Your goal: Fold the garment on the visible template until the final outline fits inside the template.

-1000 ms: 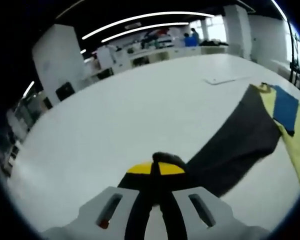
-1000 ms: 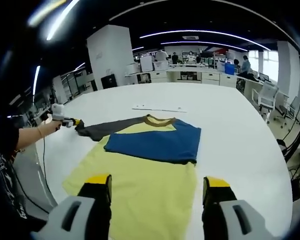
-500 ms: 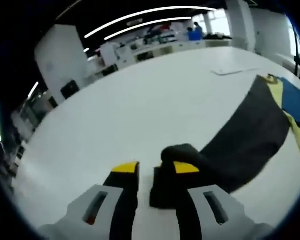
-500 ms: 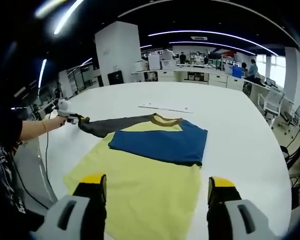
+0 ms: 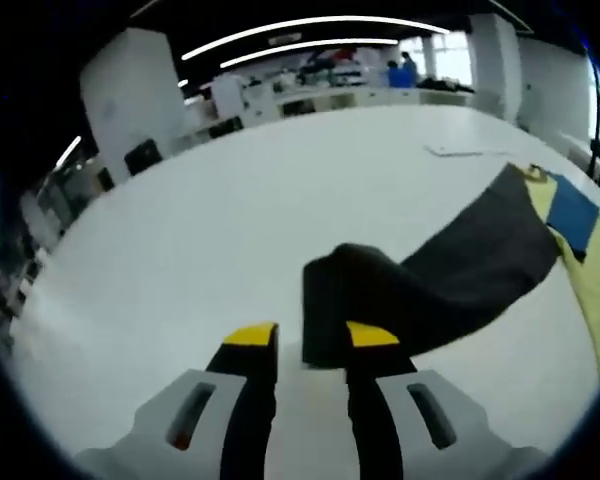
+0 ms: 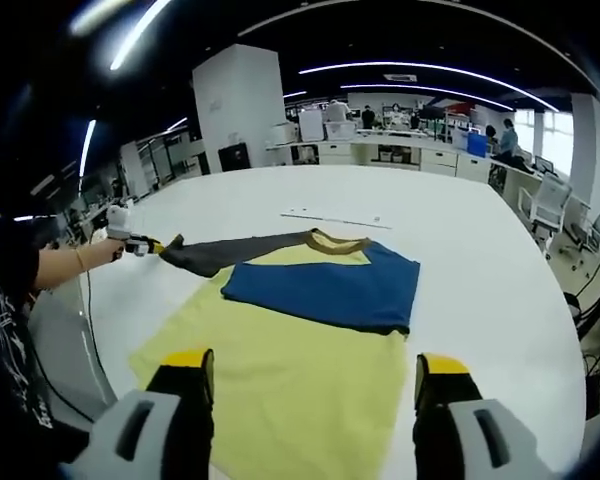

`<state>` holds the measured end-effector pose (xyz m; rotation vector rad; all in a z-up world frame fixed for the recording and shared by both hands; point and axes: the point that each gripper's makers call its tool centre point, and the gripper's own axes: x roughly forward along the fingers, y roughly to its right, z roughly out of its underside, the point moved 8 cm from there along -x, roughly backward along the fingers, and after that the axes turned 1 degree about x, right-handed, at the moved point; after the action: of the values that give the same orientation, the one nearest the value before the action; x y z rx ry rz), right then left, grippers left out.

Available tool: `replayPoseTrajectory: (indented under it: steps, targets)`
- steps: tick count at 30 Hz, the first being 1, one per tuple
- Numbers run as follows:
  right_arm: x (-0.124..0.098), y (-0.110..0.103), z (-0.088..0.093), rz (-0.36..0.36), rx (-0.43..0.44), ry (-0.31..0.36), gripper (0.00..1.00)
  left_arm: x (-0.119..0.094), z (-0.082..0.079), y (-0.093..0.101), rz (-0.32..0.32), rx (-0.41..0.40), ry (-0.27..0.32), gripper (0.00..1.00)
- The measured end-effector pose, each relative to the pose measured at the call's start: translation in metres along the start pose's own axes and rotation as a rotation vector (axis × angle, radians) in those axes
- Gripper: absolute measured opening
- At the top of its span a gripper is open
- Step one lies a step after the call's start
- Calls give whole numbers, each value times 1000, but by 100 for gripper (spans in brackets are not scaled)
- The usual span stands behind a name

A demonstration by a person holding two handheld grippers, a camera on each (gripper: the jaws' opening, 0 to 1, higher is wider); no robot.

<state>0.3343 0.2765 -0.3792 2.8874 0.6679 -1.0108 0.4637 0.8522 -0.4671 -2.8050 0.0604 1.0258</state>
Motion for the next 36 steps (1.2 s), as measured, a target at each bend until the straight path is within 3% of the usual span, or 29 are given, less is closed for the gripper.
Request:
replayPoseTrajectory:
  steps: [7,10,15,19,29,32,36]
  targets:
    - [-3,2,1,15,8,3,82,4,1,5,11,-29,-9,14]
    - [-3,2,2,18,12,4,82,4,1,6,-5,-119,-34,13]
    - [-4,1,3,15,12,3,82,3,2,7,-21,-185,-59,11]
    - [-4,1,4,15,14,4,82,0,2,10,-29,-85,-77,3]
    - [-5,-2,6,7,16,17,81,-18,9,7,-43,-115,-90,1]
    - [-5,-3,7,4,12,13,81,-28,16,6,-60,-186,-110,1]
    - [-4,-6,7,-12,10,13,81,-35,20,7,-54,-187,-109,1]
